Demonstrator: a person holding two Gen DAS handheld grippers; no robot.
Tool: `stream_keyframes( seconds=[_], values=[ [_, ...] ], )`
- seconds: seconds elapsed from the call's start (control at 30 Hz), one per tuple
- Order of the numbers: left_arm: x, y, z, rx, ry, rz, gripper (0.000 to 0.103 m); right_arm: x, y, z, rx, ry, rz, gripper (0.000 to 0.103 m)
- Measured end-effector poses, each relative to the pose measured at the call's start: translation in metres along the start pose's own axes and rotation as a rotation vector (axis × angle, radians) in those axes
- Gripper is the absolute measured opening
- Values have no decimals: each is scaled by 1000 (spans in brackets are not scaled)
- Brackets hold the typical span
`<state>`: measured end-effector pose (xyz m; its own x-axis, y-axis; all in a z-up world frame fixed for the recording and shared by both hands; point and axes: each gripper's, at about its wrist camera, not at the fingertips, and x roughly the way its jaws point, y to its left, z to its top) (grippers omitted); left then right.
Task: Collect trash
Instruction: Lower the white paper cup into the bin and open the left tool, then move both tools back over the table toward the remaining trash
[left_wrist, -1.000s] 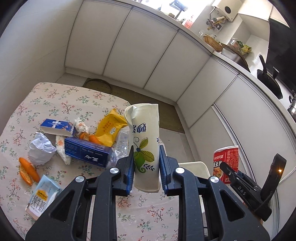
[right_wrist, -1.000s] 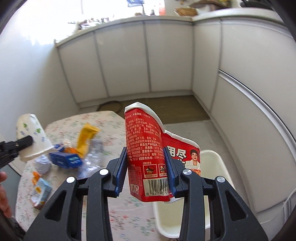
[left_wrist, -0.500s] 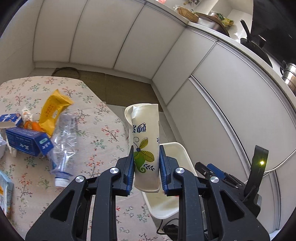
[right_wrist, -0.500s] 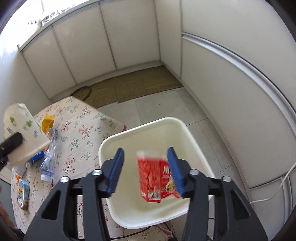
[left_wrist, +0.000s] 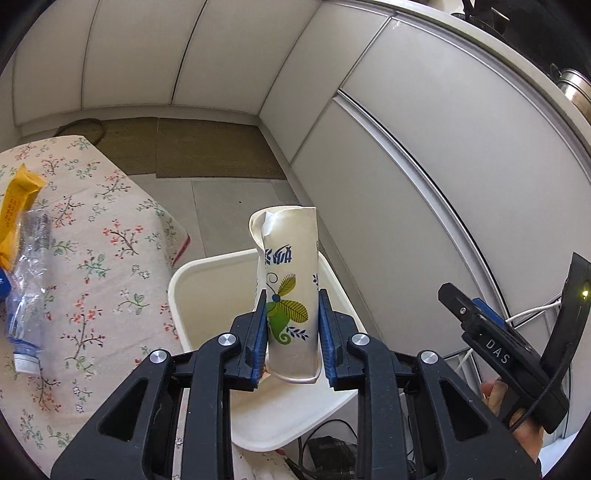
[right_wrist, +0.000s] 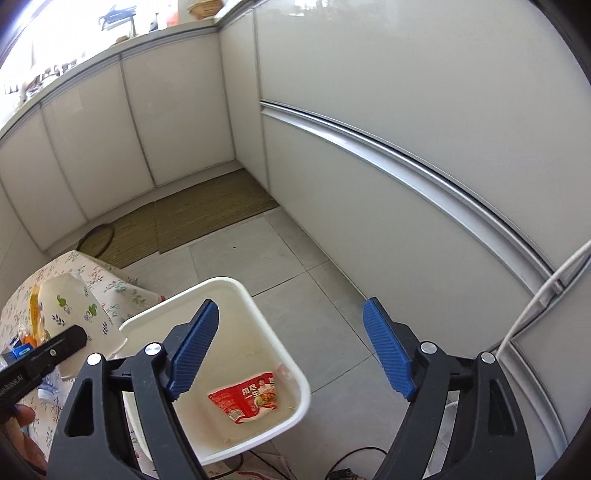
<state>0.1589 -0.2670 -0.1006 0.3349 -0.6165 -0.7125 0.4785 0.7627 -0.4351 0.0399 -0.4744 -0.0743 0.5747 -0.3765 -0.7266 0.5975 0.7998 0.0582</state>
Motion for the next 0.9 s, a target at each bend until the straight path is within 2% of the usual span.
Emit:
stream_keyframes(
  seconds=[0.13, 0.27, 0.43, 0.53, 0.6, 0.7, 0.9],
  values=[
    [19, -13, -4, 34, 32, -4, 28, -4, -12, 1, 4, -25, -36, 81],
    [28, -15, -9, 53, 45, 26, 30, -14, -16, 0, 4, -92, -96, 91],
    [21, -14, -5, 55, 7, 80, 62, -23, -5, 1, -17, -154, -109, 96],
    [10, -12, -4, 57, -27, 143, 73, -25, 3, 0, -38, -149, -103, 96],
    [3, -10, -3, 56, -43, 163, 75, -25, 10, -2, -48, -146, -96, 96],
    [-10, -6, -3, 54, -69, 220, 84, -25, 21, -1, -68, -146, -87, 96],
    [-41, 4, -1, 42, -130, 308, 86, -33, 43, -3, -89, -156, -73, 96]
  ],
)
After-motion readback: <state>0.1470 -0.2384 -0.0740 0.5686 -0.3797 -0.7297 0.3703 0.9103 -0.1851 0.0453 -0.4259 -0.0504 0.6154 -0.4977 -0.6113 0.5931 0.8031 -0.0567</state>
